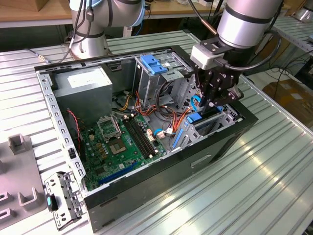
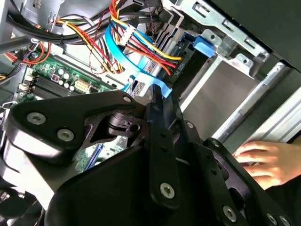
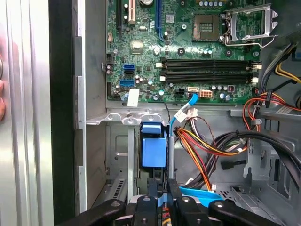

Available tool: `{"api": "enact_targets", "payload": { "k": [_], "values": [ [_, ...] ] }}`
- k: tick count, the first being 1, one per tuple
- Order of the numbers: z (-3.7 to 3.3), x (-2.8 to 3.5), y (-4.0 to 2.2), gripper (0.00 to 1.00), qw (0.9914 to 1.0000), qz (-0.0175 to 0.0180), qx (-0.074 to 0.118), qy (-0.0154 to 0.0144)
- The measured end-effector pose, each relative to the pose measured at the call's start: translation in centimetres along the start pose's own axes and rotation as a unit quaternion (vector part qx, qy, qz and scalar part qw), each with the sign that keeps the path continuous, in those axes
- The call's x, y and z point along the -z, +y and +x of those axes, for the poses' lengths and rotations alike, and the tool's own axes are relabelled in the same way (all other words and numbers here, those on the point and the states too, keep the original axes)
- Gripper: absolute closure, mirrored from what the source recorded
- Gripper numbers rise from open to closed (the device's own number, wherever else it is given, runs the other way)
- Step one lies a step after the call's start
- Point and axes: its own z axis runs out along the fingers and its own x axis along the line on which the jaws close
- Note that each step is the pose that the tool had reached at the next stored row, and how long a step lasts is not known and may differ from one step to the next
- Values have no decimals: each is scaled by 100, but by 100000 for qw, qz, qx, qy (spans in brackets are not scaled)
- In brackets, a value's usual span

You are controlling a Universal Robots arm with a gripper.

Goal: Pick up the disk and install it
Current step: 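Insert the second disk wire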

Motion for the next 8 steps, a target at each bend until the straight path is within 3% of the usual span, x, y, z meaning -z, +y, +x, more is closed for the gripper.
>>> {"api": "enact_targets", "payload": {
  "k": [5, 7, 8],
  "values": [
    [0, 4, 0, 78, 100000, 2, 0, 0],
    [0, 4, 0, 89, 100000, 0, 1, -1],
    [0, 4, 0, 89, 100000, 0, 0, 1]
  ]
}}
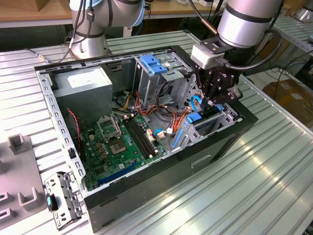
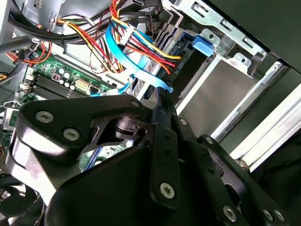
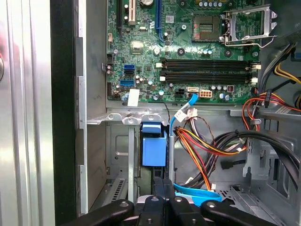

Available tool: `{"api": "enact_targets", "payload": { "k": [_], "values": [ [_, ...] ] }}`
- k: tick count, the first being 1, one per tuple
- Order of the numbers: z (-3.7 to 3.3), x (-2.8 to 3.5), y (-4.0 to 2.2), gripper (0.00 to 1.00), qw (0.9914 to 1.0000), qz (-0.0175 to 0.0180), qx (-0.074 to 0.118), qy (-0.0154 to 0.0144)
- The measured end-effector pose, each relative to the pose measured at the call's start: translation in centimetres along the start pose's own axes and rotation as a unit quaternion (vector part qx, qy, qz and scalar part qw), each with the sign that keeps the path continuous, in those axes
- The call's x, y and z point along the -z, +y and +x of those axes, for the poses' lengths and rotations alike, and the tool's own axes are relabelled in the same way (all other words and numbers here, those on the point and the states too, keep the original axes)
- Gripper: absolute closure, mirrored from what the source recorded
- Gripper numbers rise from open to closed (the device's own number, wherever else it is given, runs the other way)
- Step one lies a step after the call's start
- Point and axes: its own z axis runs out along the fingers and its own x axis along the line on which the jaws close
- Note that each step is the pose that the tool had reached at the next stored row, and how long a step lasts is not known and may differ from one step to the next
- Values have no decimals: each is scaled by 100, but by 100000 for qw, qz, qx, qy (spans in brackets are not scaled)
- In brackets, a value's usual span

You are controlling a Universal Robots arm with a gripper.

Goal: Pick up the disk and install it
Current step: 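Insert the second disk wire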

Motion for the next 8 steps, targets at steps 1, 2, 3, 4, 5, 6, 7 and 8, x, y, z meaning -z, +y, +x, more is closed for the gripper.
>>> {"api": "enact_targets", "payload": {
  "k": [1, 2, 3, 4, 5, 6, 7, 8],
  "values": [
    [0, 0, 0, 89, 100000, 3, 1, -1],
    [0, 0, 0, 89, 100000, -1, -4, -1],
    [0, 0, 0, 89, 100000, 0, 0, 0],
    [0, 0, 0, 89, 100000, 1, 0, 0],
    [0, 1, 0, 89, 100000, 1, -1, -1],
    [0, 2, 0, 89, 100000, 1, -1, 1],
    [0, 2, 0, 89, 100000, -1, -1, -1],
    [0, 2, 0, 89, 100000, 1, 1, 0]
  ]
}}
